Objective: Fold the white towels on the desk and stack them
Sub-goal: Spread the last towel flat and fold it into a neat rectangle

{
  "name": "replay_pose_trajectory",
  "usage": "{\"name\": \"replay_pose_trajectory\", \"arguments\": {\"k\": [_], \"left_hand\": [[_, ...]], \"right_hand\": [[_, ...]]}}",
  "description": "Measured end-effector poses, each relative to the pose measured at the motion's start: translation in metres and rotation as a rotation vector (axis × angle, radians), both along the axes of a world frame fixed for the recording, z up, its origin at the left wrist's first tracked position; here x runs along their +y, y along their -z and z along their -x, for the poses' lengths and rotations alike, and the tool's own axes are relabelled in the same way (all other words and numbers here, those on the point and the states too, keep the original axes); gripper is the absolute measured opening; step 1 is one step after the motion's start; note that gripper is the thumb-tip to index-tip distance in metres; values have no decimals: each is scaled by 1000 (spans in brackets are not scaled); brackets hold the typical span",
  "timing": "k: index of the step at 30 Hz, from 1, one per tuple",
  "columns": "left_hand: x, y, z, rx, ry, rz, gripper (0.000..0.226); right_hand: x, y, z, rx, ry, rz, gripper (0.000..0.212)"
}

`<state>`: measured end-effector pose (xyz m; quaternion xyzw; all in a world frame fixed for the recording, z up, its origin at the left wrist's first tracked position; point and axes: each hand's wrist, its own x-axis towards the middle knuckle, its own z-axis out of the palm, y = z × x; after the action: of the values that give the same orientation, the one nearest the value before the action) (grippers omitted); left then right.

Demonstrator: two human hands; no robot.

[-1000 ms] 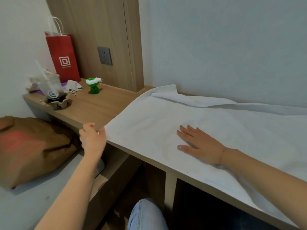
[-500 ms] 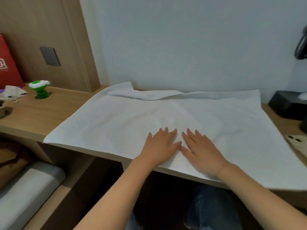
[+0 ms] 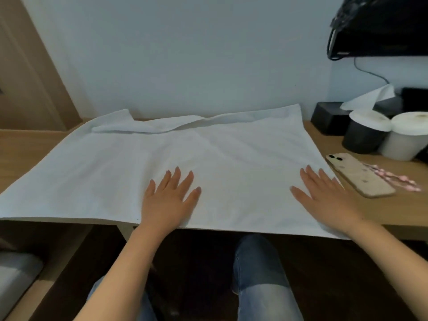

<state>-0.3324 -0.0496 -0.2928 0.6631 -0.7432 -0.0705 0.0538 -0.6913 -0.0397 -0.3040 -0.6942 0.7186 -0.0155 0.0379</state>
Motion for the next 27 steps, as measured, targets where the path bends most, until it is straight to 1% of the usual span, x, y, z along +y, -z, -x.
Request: {"name": "replay_pose_trajectory", "arguments": {"k": [4, 6, 7, 8, 10, 11, 12, 14, 15, 16, 18, 20, 21, 24, 27], "left_hand": [[6, 3, 2, -1, -9, 7, 63], [8, 2, 3, -6, 6, 6, 62], [9, 0, 2, 32, 33, -8, 61], [9, -3, -1, 124, 70, -37, 59], [8, -15, -13, 453, 94, -107, 49], [8, -21, -22, 600, 66, -93, 44], [6, -26, -32, 671, 25, -21, 39], [-2, -34, -52, 621, -59, 180, 32], [-9, -37, -63, 573, -95, 237, 32], [-15, -39, -72, 533, -128, 250, 35], [-26, -38, -88, 410, -198, 153, 50], [-31, -26, -101, 170, -230, 15, 63], [-30, -18, -108, 85, -233, -13, 67], [-20, 2, -136, -7, -288, 19, 74], [-12, 6, -170, -27, -397, 61, 74]], "right_hand": [[10, -7, 11, -63, 5, 3, 88], [14, -14, 8, -56, 10, -21, 79], [16, -18, 4, -43, 17, -34, 73], [18, -24, -2, -22, 13, -38, 68], [18, -38, -22, 14, -51, 18, 61], [16, -46, -38, -1, -111, 56, 58], [13, -53, -58, -41, -177, 80, 56], [2, -65, -105, -150, -313, 90, 54], [-8, -68, -131, -190, -378, 87, 54], [-19, -70, -158, -212, -436, 80, 54], [-42, -67, -212, -222, -521, 45, 54], [-60, -55, -254, -210, -550, -31, 57], [-66, -45, -267, -187, -552, -64, 59], [-76, -15, -278, -128, -540, -43, 63], [-81, -5, -271, -124, -537, -13, 64]]}}
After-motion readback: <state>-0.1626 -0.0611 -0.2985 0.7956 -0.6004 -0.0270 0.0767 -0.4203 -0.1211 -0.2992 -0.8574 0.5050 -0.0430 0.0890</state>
